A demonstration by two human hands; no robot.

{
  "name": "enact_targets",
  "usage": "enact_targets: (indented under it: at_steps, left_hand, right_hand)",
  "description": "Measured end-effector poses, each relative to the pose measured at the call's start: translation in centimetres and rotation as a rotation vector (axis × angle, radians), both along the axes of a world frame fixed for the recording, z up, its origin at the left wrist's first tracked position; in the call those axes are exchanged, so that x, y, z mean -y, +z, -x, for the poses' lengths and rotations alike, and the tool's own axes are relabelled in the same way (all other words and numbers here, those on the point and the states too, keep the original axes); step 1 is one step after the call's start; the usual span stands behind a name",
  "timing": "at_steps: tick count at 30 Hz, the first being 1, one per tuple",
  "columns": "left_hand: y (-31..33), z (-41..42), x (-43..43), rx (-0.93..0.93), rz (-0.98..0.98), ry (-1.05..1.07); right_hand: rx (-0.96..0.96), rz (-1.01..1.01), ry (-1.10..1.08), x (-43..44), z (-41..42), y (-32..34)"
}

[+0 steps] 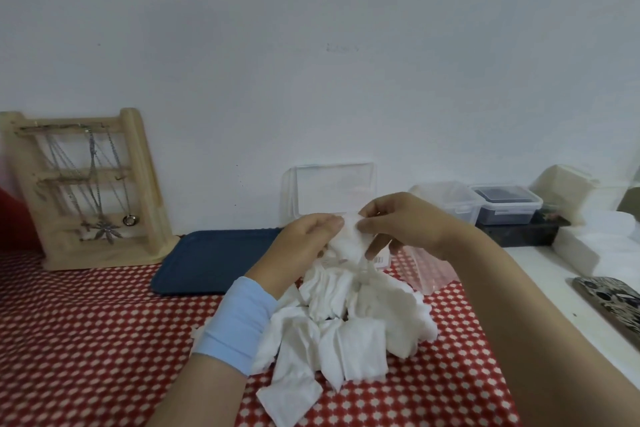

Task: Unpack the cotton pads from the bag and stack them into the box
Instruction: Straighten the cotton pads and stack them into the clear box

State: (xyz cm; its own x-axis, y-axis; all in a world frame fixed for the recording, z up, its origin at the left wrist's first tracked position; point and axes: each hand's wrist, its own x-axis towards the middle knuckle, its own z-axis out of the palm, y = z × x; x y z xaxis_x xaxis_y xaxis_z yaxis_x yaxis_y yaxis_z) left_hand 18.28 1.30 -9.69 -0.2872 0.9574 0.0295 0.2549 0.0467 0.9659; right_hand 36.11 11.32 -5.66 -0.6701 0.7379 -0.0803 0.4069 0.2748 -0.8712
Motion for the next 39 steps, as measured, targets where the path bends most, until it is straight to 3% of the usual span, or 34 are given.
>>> enact_targets:
  at_steps: [3,10,15,18,21,25,30,39]
  left_hand:
    - [-0.1,0.3,0.4,0.154,0.006,-0.027]
    - [-1.4,2.4,0.6,0.25,0.021,0.044]
    - [-2.1,2.6,0.7,0.406,0.022,0.093]
    - [-2.4,3.2,0.8,0.517,-0.022,0.23]
    - [-2.4,3.6,1.1,0.459,-0.032,0.316]
    - [-2.2,2.8,1.2,0.398,0.04,0.168]
    - [-1.8,2.4,1.3,0.429,0.073,0.052]
    - [-1.3,2.8,1.7,0.412,0.11,-0.032]
  right_hand:
    - [-0.032,0.03,0.095,0.1,0.9,0.1]
    - [-0.057,0.106,0.091,-0.3,2.2,-1.1]
    - [-0.103,0.145,-0.033,-0.8,2.7,-2.0]
    - [-0.15,0.076,-0.129,-1.1,2.3,-1.9]
    - [-0.191,0.007,-0.038,-0.6,1.7,-1.0]
    - [-0.134,0.002,0.176,1.1,2.6,-0.5]
    - [0.036,-0.218,0.141,1.4,3.9,-1.4]
    - [0.054,-0.354,0.036,1.2,4.7,-2.4]
